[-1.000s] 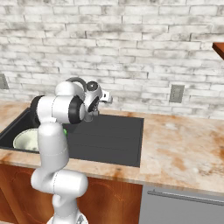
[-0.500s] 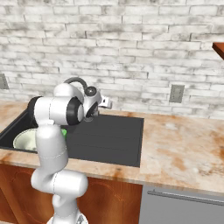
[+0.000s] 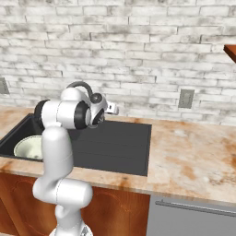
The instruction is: Pick the cup and bowl and place them in the sink. Then turn on the water.
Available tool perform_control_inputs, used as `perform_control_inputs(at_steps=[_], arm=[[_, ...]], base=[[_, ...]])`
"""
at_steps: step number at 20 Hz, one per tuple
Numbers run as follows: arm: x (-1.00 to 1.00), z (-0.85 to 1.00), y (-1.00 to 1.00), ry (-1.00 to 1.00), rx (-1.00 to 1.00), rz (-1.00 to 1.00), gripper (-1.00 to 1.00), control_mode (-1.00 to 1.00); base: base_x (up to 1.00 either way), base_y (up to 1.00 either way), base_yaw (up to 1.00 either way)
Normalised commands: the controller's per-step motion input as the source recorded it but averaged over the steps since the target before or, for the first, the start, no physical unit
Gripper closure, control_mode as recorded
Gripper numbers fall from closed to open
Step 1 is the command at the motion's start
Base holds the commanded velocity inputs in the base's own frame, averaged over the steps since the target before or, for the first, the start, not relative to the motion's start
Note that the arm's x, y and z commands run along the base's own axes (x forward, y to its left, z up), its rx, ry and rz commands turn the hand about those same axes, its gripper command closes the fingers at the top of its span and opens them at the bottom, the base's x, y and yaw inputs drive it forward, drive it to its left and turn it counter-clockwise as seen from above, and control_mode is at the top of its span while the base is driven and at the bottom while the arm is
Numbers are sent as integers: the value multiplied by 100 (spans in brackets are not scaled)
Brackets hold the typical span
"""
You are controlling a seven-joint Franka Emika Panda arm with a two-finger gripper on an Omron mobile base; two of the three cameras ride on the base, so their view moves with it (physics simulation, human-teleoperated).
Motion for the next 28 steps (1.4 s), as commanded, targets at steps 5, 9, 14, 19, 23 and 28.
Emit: perform_control_inputs(at_steps=[5, 9, 14, 19, 23, 28], arm=[[73, -30, -1, 0, -2, -2, -100, -100], [96, -4, 0, -1, 0, -1, -100, -100], [77, -72, -2, 0, 0, -9, -100, -100], [22, -100, -88, 8, 2, -47, -100, -100], [0, -100, -100, 23, 3, -65, -100, -100], [0, -100, -100, 30, 1, -63, -100, -100]], base=[[0, 0, 0], [0, 0, 0], [0, 0, 0], [0, 0, 0], [0, 0, 0], [0, 0, 0]])
